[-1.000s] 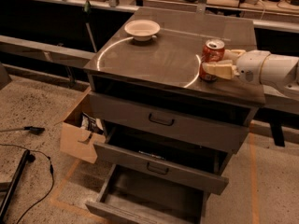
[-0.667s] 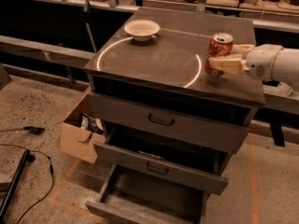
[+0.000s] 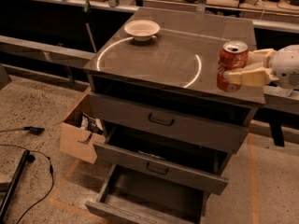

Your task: Place coke can into bottom drawer

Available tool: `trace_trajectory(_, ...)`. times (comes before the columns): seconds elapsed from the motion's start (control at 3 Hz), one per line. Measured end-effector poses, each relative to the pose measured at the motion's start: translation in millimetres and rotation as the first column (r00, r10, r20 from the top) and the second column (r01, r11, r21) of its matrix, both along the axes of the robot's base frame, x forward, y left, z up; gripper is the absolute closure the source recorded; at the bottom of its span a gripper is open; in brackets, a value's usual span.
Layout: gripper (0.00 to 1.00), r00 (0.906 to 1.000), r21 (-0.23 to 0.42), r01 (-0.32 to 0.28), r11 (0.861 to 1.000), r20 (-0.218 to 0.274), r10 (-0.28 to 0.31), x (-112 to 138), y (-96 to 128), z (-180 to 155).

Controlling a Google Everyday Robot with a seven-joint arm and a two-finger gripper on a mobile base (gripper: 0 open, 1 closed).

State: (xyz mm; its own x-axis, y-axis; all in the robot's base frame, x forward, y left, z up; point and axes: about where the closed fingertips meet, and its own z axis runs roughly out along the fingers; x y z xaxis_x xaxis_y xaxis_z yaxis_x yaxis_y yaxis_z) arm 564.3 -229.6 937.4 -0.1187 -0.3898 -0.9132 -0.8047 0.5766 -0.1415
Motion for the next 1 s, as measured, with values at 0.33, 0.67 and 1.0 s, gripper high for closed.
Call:
trace_trajectory(0.33, 1.0, 0.9965, -0.016, -0.075, 0.997, -0.038, 0.074, -20.8, 10.9, -4.0)
trace_trajectory(0.67, 1.0, 0.9965, -0.016, -0.075, 0.997, -0.038, 0.074, -20.7, 11.2, -4.0)
trace_trajectory(1.0, 1.0, 0.9924, -0.037, -0.086, 0.996, -0.092, 0.082, -47.7, 16.2, -17.6)
